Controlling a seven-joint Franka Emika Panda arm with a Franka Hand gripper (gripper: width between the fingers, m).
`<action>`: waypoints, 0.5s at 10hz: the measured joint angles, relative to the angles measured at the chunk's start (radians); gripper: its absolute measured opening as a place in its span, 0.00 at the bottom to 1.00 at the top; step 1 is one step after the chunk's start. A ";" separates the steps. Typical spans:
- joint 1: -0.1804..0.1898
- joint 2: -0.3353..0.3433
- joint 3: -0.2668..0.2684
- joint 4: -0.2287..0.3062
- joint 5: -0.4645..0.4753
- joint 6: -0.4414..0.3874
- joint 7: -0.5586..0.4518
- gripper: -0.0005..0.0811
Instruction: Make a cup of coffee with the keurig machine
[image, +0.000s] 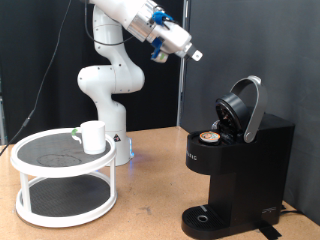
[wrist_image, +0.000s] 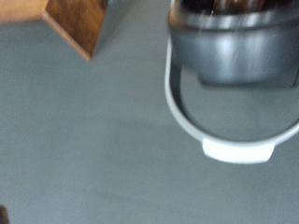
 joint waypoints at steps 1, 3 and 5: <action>0.011 0.005 0.015 0.016 0.023 0.011 0.004 0.91; 0.020 0.027 0.062 0.054 0.012 0.035 0.050 0.91; 0.025 0.053 0.124 0.084 -0.013 0.096 0.120 0.91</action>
